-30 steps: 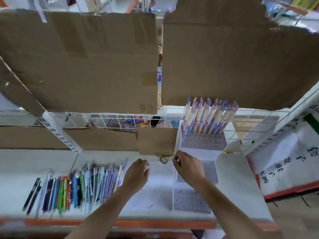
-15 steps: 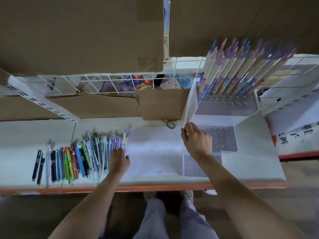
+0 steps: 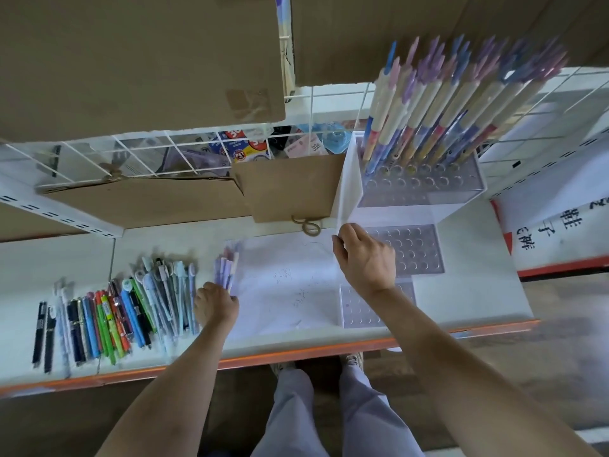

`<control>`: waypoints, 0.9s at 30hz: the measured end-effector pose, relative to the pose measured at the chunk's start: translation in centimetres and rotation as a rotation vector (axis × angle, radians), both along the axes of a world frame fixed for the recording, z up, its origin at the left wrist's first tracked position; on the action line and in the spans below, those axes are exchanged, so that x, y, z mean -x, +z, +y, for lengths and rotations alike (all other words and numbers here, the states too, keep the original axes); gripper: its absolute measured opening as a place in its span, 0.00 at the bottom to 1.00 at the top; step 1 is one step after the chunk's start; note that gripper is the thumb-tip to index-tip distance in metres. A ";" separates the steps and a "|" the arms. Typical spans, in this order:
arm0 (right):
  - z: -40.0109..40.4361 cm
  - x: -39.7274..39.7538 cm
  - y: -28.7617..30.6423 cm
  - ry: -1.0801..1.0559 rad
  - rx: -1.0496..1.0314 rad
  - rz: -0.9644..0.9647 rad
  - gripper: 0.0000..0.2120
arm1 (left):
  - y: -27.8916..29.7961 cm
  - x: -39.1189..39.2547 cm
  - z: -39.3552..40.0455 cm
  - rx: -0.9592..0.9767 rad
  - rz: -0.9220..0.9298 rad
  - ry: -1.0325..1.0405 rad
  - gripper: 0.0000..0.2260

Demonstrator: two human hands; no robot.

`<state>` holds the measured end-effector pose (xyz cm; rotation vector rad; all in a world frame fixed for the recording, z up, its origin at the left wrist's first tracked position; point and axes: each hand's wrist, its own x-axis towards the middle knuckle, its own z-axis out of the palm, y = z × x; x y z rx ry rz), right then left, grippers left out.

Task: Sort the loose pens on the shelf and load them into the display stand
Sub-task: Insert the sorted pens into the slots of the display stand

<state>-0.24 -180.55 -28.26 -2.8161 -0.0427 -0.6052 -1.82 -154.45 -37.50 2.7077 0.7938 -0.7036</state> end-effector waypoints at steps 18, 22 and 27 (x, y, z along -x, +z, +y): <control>-0.1 0.5 2.1 0.052 -0.100 0.274 0.08 | 8.8 0.5 -5.3 0.730 -0.224 0.020 0.05; -0.2 0.5 3.9 0.048 -0.188 0.556 0.10 | 12.7 0.2 -7.8 0.981 -0.228 -0.013 0.08; -0.1 1.5 7.5 0.033 -0.872 0.763 0.10 | 17.0 0.0 -10.1 1.269 -0.138 -0.061 0.07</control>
